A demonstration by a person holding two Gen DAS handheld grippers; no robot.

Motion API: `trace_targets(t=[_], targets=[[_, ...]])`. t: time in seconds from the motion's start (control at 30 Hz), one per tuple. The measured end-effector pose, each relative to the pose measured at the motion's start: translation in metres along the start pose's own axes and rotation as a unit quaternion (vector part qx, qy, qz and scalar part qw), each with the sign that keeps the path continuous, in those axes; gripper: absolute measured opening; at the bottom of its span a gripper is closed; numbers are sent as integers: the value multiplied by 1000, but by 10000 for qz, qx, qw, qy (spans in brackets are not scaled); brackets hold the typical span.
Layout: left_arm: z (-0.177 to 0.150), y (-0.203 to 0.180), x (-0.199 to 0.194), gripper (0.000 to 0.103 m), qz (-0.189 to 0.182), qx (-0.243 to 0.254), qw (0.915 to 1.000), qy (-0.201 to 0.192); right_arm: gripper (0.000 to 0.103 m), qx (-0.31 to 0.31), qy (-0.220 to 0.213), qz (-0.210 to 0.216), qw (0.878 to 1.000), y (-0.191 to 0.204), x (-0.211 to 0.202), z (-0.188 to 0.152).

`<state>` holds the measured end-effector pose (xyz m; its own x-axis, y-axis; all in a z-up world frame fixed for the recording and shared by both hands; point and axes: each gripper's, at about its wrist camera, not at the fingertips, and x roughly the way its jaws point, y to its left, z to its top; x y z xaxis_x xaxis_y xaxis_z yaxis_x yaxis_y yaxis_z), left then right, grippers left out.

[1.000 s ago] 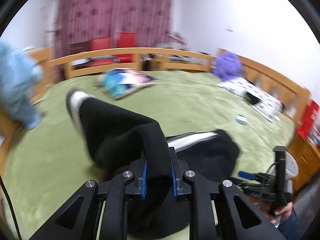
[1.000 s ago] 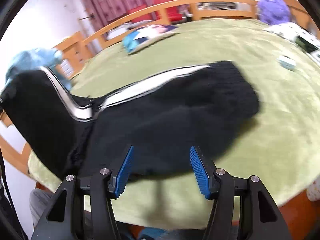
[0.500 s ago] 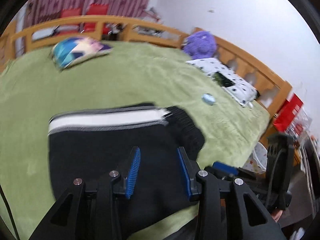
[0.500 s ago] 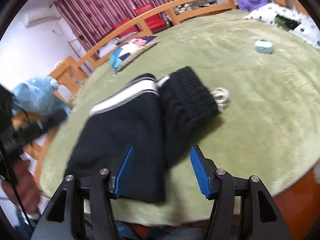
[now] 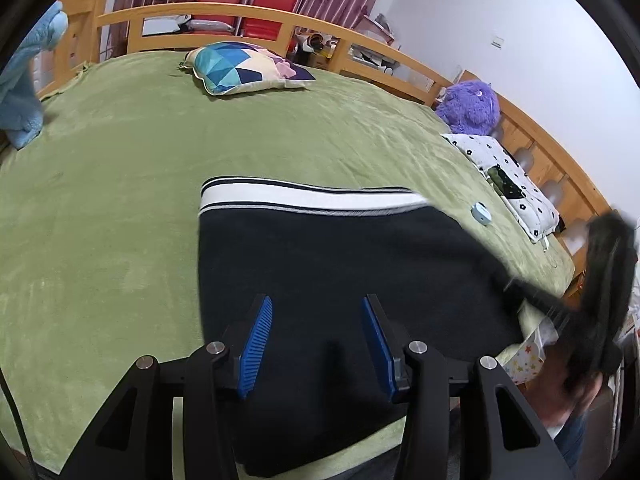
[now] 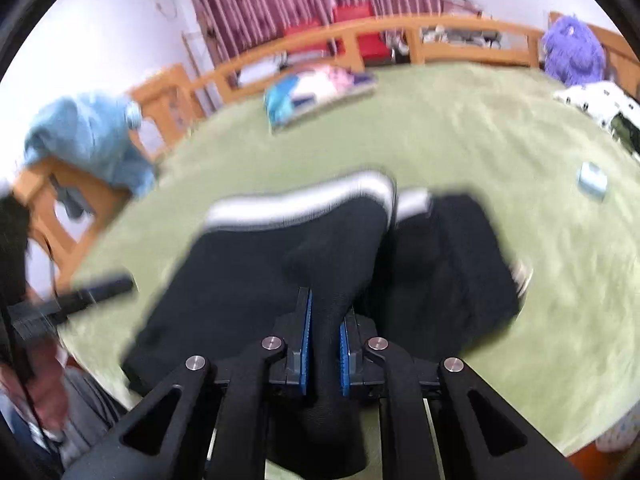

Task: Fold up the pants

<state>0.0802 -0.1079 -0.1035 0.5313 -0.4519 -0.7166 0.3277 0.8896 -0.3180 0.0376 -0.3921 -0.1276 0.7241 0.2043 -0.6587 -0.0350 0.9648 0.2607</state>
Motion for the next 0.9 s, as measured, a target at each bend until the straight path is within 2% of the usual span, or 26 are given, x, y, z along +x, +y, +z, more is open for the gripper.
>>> trace_targets(t=[0.03,0.1,0.13,0.2,0.23,0.3,0.37,0.43,0.47,0.5,0.53,0.6,0.63,0.67,0.7,0.73,0.77,0.8,0.9], targets=[[1,-2,0,44,-28,12,10000,-6,10,20,-100,-12,9999,-7,-7,13],[1,-5,0,46,-70,70,9999,-49,10,51,-292,-307,9991,-24,-17,28],[0,-7,0,50,-78,89,9999,-68,10,75,-313,-494,9983,-37,-16,32],[-2,-10,5,53,-164,108,9998,-28,12,131,-3,-833,9964,-59,1,28],[-4,-13,9,53,-223,141,9996,50,13,201,287,-989,9945,-71,17,20],[-8,-16,17,53,-246,203,9993,184,21,260,725,-1166,9902,-87,41,2],[-11,-19,21,53,-242,264,9990,268,23,368,630,-1189,9902,-91,30,-8],[-18,-20,23,54,-221,333,9986,360,24,432,251,-1093,9928,-83,1,-12],[-22,-19,24,55,-186,357,9984,407,28,399,24,-1041,9938,-78,-11,-16],[-30,-18,27,56,-144,358,9981,491,39,341,-164,-979,9945,-72,-21,-21],[-37,-17,30,56,-148,352,9976,585,42,237,-237,-938,9950,-66,-23,-26],[-57,-17,42,58,-49,461,9955,830,43,126,-53,-931,9956,-61,-9,-40],[-68,-19,46,58,176,685,9937,870,43,112,190,-959,9951,-62,4,-52],[-74,-21,45,58,277,853,9924,845,43,51,591,-1135,9918,-63,24,-64],[-79,-21,35,58,248,958,9923,738,43,7,750,-1208,9898,-63,32,-72],[-80,-21,28,61,122,970,9928,696,43,0,718,-1221,9899,-63,32,-76],[-83,-20,20,70,-48,995,9926,692,43,21,598,-1187,9911,-62,25,-75],[-88,-22,13,75,-162,1087,9912,731,43,57,549,-1105,9923,-62,19,-72],[-105,-30,12,78,44,1418,9868,783,44,382,329,-827,9953,-68,3,-60]])
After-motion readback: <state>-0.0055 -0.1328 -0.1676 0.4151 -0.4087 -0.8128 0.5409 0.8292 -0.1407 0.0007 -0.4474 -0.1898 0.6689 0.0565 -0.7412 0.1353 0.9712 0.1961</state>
